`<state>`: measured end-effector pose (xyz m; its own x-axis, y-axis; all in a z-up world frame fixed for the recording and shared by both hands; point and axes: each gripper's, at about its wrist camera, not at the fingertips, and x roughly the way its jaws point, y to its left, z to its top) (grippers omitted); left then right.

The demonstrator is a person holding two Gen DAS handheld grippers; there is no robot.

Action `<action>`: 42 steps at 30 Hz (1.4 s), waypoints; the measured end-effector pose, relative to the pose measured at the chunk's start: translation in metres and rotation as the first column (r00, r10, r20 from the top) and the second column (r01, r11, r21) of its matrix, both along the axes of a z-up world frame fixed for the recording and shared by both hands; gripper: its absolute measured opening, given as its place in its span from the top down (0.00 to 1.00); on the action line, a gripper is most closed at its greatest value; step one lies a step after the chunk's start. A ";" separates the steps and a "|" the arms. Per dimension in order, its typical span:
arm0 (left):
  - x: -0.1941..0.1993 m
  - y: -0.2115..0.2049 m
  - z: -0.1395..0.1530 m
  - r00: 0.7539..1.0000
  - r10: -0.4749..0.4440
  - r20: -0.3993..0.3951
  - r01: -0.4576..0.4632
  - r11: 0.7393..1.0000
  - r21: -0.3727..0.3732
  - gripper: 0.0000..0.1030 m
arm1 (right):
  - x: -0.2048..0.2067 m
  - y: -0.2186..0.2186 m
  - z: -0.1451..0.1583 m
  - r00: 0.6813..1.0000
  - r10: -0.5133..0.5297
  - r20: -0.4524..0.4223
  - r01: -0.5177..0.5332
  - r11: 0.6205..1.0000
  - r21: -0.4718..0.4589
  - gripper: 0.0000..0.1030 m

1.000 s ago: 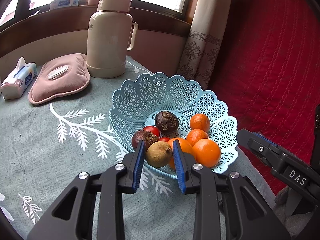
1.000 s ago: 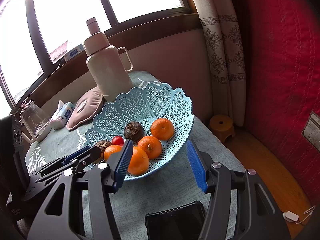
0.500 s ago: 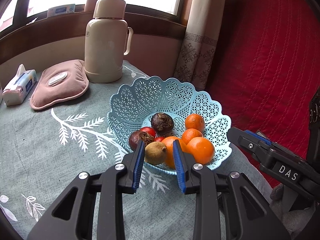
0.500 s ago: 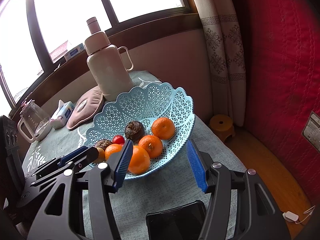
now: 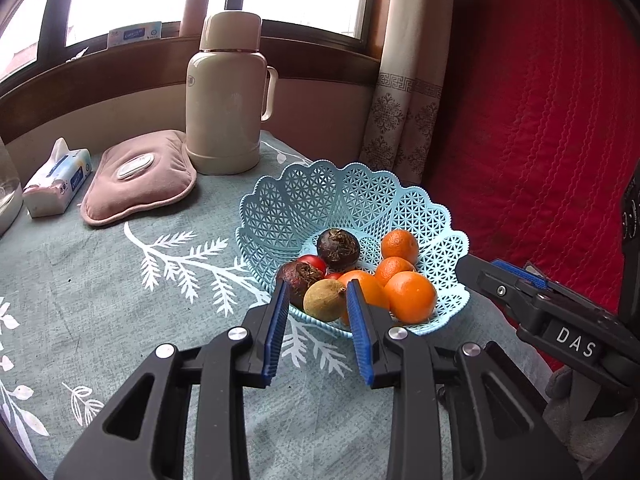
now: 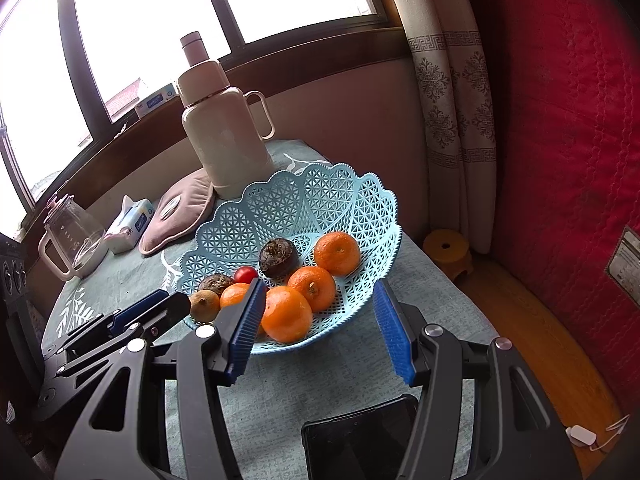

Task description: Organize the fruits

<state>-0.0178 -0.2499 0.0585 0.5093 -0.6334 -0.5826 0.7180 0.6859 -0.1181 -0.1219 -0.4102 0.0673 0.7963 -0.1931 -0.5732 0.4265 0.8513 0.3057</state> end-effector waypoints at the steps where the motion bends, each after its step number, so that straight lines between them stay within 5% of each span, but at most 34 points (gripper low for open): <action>1: -0.001 0.001 0.000 1.000 0.003 0.004 -0.003 1.000 0.002 0.70 | 0.000 0.001 0.000 1.000 0.002 0.000 -0.002 1.000 -0.001 0.44; 8: -0.007 0.009 0.002 0.999 0.035 0.032 -0.035 0.999 0.009 0.57 | -0.003 0.005 0.000 1.000 0.014 -0.006 -0.014 1.000 -0.004 0.44; 13: -0.010 0.015 0.003 0.995 0.072 0.065 -0.073 0.997 0.015 0.21 | -0.005 0.008 0.003 1.000 0.007 0.005 -0.007 1.000 -0.009 0.29; 15: -0.011 0.019 0.004 0.991 0.099 0.086 -0.101 0.995 0.019 0.14 | -0.006 0.007 0.003 1.000 0.002 0.008 -0.002 1.000 -0.006 0.23; 28: -0.010 0.039 0.004 0.971 0.203 0.128 -0.208 0.978 0.023 0.11 | -0.016 0.002 0.004 0.999 -0.031 0.007 0.031 0.999 -0.006 0.11; 42: -0.015 0.053 0.009 0.951 0.256 0.174 -0.259 0.966 -0.007 0.05 | -0.009 0.012 -0.006 0.998 -0.005 -0.064 0.003 0.999 -0.033 0.08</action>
<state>-0.0324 -0.1968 0.0672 0.7472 -0.4594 -0.4802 0.5254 0.8508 0.0036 -0.1309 -0.3979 0.0610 0.7571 -0.2155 -0.6167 0.4476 0.8587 0.2496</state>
